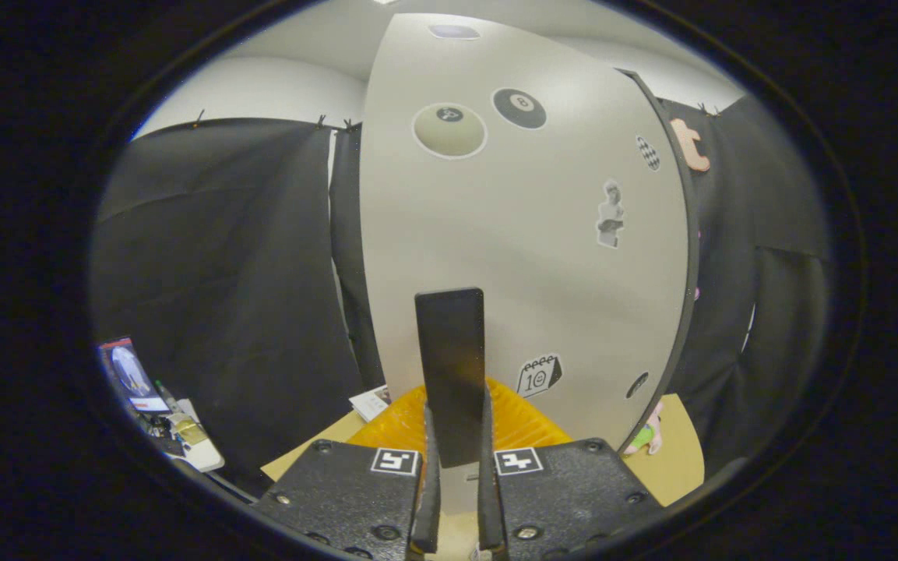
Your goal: Open the shoe cabinet door, grab the shoes and put them into the shoe cabinet, then close the shoe cabinet door.
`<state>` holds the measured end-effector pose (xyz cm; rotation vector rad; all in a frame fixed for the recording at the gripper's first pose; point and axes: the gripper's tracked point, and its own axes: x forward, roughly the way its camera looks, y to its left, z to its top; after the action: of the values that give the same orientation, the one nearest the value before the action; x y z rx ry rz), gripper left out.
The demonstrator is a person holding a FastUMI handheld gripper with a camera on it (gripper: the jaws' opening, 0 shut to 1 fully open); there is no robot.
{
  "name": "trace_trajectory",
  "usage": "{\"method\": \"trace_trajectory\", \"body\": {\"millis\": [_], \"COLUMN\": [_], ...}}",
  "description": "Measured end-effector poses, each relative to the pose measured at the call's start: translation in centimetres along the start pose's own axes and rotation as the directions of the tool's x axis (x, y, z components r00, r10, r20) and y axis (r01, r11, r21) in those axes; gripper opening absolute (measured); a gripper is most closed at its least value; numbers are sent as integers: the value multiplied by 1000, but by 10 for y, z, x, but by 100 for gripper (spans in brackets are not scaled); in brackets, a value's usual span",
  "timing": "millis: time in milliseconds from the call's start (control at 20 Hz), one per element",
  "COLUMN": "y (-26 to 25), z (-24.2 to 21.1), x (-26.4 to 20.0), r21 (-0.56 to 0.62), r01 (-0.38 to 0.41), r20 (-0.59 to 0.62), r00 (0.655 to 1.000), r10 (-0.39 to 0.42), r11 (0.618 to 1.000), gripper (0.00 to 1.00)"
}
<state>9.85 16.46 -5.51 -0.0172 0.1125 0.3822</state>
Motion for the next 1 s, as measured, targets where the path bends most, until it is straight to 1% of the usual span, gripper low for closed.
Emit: {"method": "trace_trajectory", "body": {"millis": [150, 250, 350, 450, 550, 700, 900, 950, 1000], "y": [-13, -28, -42, -58, -75, -97, -119, -122, -120], "z": [-3, -5, -7, -6, -8, -7, -6, -5, -6], "x": [-13, -26, -41, -52, -57, -62, -68, -69, -70], "r21": [-4, 7, 1, 4, 14, 12, 10, 16, 26], "r01": [-17, -6, 26, 78, 143, 245, 287, 292, 277], "r20": [0, 5, 17, 26, 37, 43, 50, 52, 55], "r00": [1000, 1000, 1000, 997, 989, 969, 957, 955, 959], "r10": [17, 6, -26, -79, -144, -245, -287, -292, -278], "r11": [1000, 1000, 1000, 997, 990, 970, 958, 956, 960], "gripper": [22, 22, 21, 19, 15, 7, 4, 4, 4]}}
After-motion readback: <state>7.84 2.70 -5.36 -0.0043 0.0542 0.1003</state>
